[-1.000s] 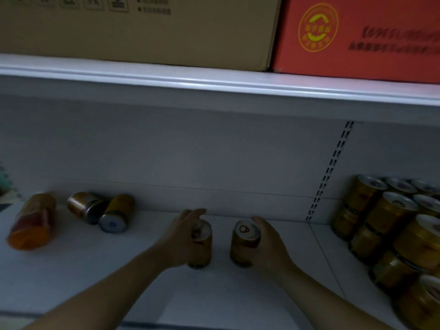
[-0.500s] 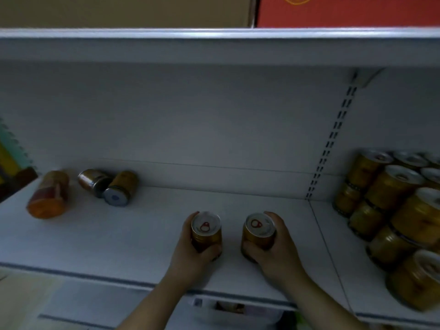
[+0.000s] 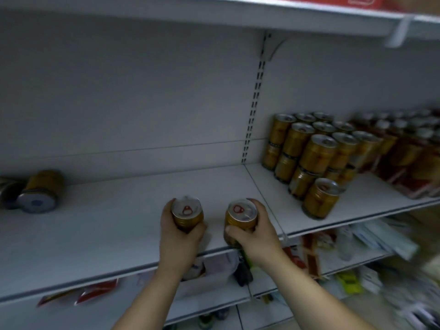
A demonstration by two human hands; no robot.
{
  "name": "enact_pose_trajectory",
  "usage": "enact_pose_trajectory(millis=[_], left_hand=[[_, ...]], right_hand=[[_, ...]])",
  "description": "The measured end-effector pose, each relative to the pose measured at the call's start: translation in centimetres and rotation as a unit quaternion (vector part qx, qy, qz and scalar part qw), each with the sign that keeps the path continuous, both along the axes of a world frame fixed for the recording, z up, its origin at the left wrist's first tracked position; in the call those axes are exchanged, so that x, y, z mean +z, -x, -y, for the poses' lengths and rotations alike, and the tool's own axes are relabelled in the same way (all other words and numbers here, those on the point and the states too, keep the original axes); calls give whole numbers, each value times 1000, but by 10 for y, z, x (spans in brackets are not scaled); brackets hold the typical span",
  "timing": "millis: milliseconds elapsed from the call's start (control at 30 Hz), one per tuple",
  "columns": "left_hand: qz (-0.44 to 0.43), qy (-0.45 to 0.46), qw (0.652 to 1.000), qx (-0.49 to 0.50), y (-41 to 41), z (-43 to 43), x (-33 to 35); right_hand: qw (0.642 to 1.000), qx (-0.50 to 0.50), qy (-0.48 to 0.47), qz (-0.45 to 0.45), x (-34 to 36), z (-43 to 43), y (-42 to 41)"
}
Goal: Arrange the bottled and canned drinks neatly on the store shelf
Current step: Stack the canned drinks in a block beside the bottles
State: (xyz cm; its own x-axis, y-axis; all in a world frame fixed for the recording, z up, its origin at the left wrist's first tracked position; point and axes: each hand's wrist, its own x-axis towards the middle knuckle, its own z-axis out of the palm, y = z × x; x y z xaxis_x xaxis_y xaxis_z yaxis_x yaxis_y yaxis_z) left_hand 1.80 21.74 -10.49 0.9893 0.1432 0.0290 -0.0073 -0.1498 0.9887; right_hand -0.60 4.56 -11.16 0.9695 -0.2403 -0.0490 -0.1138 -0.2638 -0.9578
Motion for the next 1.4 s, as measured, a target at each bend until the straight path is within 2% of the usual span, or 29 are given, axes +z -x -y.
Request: enact_pose_trajectory(millis=[200,400,533,667,933,1167,1300,1400], left_hand=[[-29,15,993,-113,29,65,25],[-34,20,986,-159,62,182,44],[-32,1,987,-158,76,259,52],[-14,14,989,-149,85,302,61],[28,-16,996,-85,73,308,82],[58,-152,978,-128,40,319,80],[86,-207,961,-162,15,332,71],[121,-340,921,-145,2,337,61]], right_hand=[[990,-112,-79,33,20,58,37],[981,-175,-65,56,42,180,82],[980,-177,-51,69,53,264,111],[982,-162,-51,88,62,315,123],[988,-126,-52,72,59,331,88],[993,-100,-30,56,55,338,37],[995,-89,22,38,43,348,11],[997,-72,25,28,31,352,-1]])
